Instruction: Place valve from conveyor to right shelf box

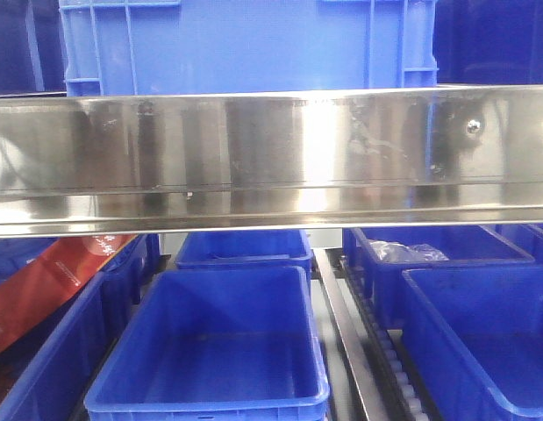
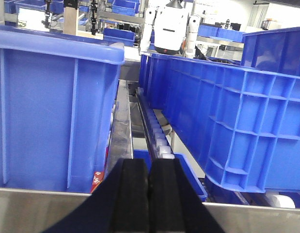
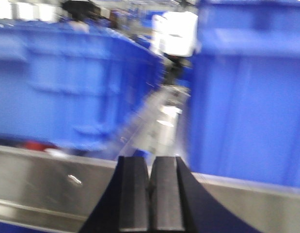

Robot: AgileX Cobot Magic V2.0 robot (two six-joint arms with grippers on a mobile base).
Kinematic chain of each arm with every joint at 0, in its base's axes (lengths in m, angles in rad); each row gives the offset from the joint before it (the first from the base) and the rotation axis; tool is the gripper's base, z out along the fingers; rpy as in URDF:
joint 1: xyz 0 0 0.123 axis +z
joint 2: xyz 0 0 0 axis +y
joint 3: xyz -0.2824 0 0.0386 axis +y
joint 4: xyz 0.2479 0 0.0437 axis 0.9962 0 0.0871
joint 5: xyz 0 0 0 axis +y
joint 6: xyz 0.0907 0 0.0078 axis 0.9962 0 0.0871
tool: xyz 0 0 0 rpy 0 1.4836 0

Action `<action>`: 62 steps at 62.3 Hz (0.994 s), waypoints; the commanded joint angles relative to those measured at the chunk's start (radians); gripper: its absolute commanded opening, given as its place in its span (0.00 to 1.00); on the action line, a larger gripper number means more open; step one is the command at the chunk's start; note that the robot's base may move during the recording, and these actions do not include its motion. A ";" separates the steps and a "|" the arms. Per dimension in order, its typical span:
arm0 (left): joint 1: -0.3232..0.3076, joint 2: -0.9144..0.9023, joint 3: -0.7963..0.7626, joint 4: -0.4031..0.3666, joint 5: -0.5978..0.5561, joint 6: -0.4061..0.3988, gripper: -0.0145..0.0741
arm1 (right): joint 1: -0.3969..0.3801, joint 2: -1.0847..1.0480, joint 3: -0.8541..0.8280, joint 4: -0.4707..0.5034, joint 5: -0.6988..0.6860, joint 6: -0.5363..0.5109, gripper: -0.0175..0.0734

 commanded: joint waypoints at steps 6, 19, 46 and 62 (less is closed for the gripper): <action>0.005 -0.006 -0.001 -0.004 -0.012 -0.004 0.04 | -0.131 -0.056 0.105 -0.004 -0.112 -0.001 0.01; 0.005 -0.006 -0.001 -0.004 -0.012 -0.004 0.04 | -0.190 -0.152 0.161 -0.002 -0.088 0.085 0.01; 0.005 -0.006 -0.001 -0.004 -0.012 -0.004 0.04 | -0.134 -0.164 0.161 -0.002 -0.039 0.055 0.01; 0.005 -0.006 -0.001 -0.004 -0.012 -0.004 0.04 | -0.117 -0.164 0.161 -0.012 0.002 0.036 0.01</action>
